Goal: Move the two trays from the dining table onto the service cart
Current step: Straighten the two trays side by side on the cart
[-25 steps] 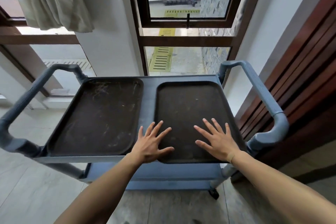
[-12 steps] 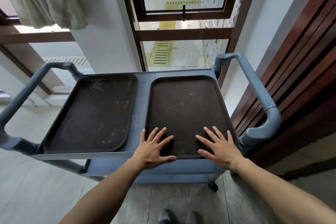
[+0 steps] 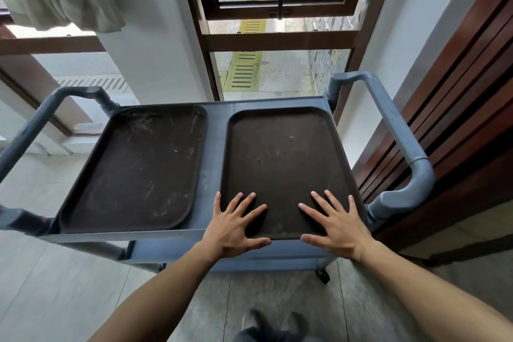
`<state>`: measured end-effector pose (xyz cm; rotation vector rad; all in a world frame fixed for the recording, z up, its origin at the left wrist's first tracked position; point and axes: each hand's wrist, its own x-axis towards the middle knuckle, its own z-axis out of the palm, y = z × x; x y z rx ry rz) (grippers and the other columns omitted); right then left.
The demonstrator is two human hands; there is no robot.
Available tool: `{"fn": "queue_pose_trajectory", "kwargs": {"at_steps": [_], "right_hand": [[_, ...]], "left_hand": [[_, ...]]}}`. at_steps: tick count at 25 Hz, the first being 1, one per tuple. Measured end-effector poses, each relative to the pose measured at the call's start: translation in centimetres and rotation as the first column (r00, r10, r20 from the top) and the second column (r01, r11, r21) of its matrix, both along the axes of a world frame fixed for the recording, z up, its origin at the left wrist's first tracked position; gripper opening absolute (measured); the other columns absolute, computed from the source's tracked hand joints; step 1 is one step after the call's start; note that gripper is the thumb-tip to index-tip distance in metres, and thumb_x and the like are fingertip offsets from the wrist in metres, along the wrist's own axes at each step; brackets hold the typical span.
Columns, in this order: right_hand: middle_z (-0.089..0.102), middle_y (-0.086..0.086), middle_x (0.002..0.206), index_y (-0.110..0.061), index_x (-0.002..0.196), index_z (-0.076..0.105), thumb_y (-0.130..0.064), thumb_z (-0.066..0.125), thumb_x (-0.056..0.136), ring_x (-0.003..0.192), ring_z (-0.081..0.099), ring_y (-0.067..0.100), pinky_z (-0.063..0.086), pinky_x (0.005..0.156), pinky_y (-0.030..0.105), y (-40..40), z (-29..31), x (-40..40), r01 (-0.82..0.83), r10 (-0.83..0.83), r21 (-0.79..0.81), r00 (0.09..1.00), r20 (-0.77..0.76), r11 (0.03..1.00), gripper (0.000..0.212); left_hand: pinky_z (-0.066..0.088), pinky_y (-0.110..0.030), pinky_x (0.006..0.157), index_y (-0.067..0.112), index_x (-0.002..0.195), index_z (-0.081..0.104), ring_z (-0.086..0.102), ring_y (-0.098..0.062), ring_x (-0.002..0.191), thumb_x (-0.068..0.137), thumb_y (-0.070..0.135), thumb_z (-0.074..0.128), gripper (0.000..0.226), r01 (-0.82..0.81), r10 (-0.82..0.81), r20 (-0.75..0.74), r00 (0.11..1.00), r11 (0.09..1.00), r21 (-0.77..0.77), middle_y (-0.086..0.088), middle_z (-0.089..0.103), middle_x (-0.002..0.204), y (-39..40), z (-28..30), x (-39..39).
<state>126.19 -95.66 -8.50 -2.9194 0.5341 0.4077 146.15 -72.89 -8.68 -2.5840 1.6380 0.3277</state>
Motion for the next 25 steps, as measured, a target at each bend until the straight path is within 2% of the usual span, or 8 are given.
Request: {"fn": "queue_pose_trajectory", "kwargs": {"at_steps": [5,11,17,20,25], "right_hand": [[-0.006,-0.010,0.165,-0.058,0.147,-0.005,-0.100,0.010,0.064,0.151,-0.011,0.022,-0.009,0.110,0.069,-0.6,-0.3,0.6,-0.003,0.003,-0.008,1.000,0.002,1.000,0.094],[-0.005,-0.010,0.165,-0.059,0.145,-0.007,-0.099,0.010,0.065,0.151,-0.010,0.022,-0.008,0.110,0.069,-1.7,-0.6,1.7,-0.008,0.008,-0.010,1.000,0.001,1.000,0.091],[-0.011,-0.008,0.165,-0.057,0.147,-0.005,-0.094,0.004,0.070,0.150,-0.015,0.025,-0.012,0.108,0.070,-2.9,-0.8,3.2,0.041,-0.039,0.033,0.996,-0.077,0.999,0.087],[-0.017,-0.008,0.163,-0.061,0.144,-0.010,-0.095,0.005,0.068,0.149,-0.020,0.026,-0.017,0.105,0.071,-2.8,-1.1,3.9,0.049,-0.044,0.052,0.995,-0.086,0.997,0.085],[-0.022,-0.007,0.162,-0.073,0.130,-0.021,-0.100,0.010,0.064,0.146,-0.028,0.028,-0.023,0.101,0.071,-2.8,-1.8,3.1,-0.007,0.012,0.059,0.996,-0.084,0.998,0.077]], "left_hand": [[-0.018,-0.065,0.110,0.048,0.153,0.009,0.002,-0.024,0.152,0.072,0.096,0.010,0.094,0.013,-0.013,0.023,1.000,1.000,-0.012,0.003,0.006,0.166,-0.6,0.0,0.5],[-0.018,-0.067,0.110,0.047,0.153,0.012,0.006,-0.026,0.151,0.072,0.095,0.010,0.094,0.021,-0.021,0.039,0.999,1.000,-0.006,0.002,0.010,0.166,-1.6,-0.3,1.5],[-0.028,-0.067,0.103,0.056,0.148,-0.010,-0.015,-0.025,0.150,0.066,0.098,0.004,0.093,-0.027,0.036,-0.086,0.996,0.994,0.106,0.014,-0.016,0.163,-4.1,-1.2,3.2],[-0.030,-0.067,0.101,0.058,0.145,-0.015,-0.020,-0.025,0.149,0.063,0.100,0.005,0.094,-0.028,0.044,-0.111,0.993,0.990,0.139,0.015,-0.021,0.161,-4.6,-1.5,3.8],[-0.030,-0.066,0.102,0.054,0.145,-0.018,-0.024,-0.026,0.147,0.069,0.097,0.001,0.090,-0.017,0.026,-0.082,0.996,0.994,0.108,0.012,-0.024,0.159,-4.2,-2.0,3.0]]}}
